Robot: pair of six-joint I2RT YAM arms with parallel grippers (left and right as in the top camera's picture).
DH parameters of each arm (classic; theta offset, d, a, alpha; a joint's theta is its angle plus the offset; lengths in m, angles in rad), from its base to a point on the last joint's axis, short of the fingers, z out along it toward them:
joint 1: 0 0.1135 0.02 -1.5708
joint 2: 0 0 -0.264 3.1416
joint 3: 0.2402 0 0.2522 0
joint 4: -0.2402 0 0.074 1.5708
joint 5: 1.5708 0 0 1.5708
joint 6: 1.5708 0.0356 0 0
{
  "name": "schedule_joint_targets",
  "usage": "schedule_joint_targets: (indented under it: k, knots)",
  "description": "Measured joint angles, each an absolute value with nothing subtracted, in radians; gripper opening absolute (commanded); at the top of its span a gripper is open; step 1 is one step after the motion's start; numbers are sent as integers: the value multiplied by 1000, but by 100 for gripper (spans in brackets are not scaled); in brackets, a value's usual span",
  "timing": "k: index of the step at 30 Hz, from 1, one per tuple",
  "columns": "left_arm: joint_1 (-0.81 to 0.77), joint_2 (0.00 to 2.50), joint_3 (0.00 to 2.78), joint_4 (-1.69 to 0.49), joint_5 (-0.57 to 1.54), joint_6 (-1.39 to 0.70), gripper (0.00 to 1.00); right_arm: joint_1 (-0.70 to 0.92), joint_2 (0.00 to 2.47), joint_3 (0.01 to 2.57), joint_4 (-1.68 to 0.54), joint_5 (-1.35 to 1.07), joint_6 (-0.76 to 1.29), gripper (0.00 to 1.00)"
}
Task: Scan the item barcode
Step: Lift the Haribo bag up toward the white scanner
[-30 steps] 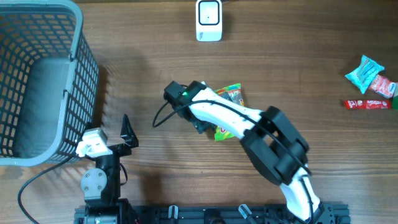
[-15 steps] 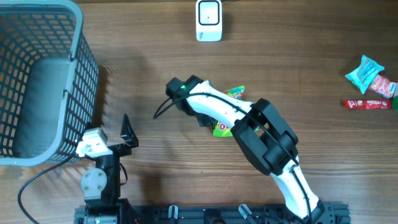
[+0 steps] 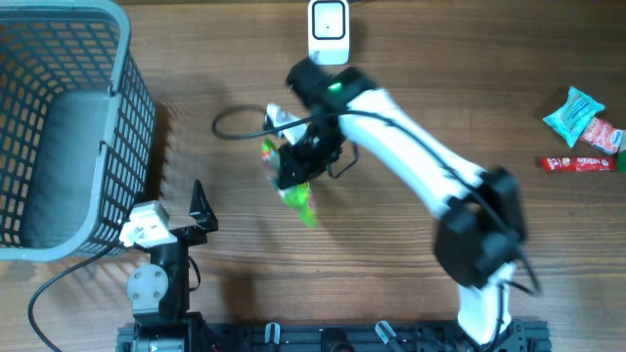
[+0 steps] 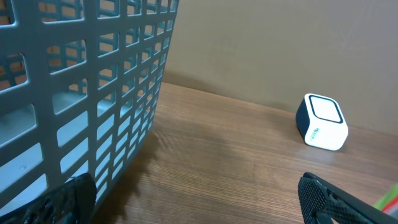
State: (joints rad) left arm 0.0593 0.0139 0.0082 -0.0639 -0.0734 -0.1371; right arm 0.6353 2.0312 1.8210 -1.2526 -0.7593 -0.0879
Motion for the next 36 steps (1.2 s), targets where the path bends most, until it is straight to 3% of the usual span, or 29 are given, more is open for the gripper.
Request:
schedule_joint_targets:
  k: [6, 11, 18, 23, 32, 36]
  knots:
    - [59, 14, 8, -64, -73, -137, 100, 535, 1943, 1834, -1202, -1210, -199, 5]
    - [59, 14, 8, -64, -73, -137, 100, 527, 1957, 1782, -1062, -1441, -410, 4]
    - [59, 14, 8, -64, -73, -137, 100, 527, 1962, 1781, -968, -1526, -873, 5]
    - [59, 14, 8, -64, -73, -137, 100, 533, 1962, 1780, -811, -1509, -1084, 5]
    - [59, 14, 8, -64, -73, -137, 100, 536, 1962, 1779, -680, -1526, -1168, 5]
    - [59, 14, 8, -64, -73, -137, 100, 536, 1962, 1779, -691, -1533, -984, 5]
